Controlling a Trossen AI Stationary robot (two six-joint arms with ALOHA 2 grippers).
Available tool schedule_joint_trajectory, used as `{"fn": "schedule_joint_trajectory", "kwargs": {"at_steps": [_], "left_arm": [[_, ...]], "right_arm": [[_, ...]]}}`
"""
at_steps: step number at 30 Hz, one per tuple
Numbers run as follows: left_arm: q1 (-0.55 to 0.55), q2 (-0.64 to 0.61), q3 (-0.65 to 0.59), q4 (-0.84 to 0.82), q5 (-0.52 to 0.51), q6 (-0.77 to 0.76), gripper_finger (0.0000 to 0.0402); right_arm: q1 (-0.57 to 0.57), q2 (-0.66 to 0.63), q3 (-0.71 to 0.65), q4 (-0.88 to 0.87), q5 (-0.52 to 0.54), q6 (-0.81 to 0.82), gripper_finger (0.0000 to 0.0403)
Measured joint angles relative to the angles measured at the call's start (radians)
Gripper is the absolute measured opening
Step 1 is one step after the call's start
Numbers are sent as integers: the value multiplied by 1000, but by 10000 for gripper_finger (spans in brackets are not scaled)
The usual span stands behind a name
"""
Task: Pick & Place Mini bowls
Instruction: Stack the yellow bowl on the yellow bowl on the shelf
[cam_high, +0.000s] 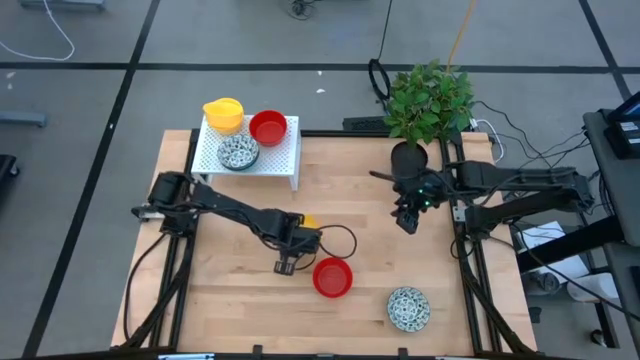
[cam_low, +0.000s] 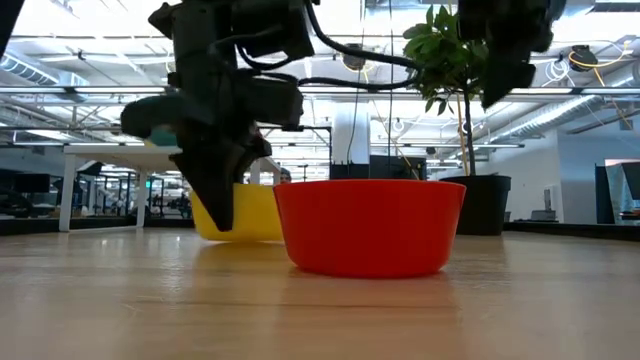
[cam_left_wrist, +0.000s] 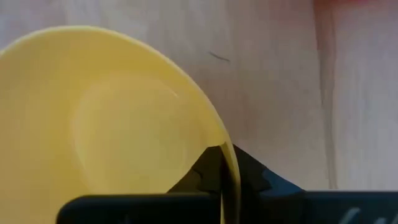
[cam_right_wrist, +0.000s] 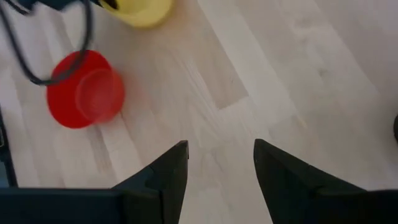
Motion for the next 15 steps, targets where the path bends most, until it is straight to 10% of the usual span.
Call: {"fn": "schedule_joint_trajectory", "kwargs": {"at_steps": [15], "left_arm": [[142, -405, 8, -42, -186, -243, 13]], "right_arm": [[1, -135, -332, 377, -6, 189, 169]]}}
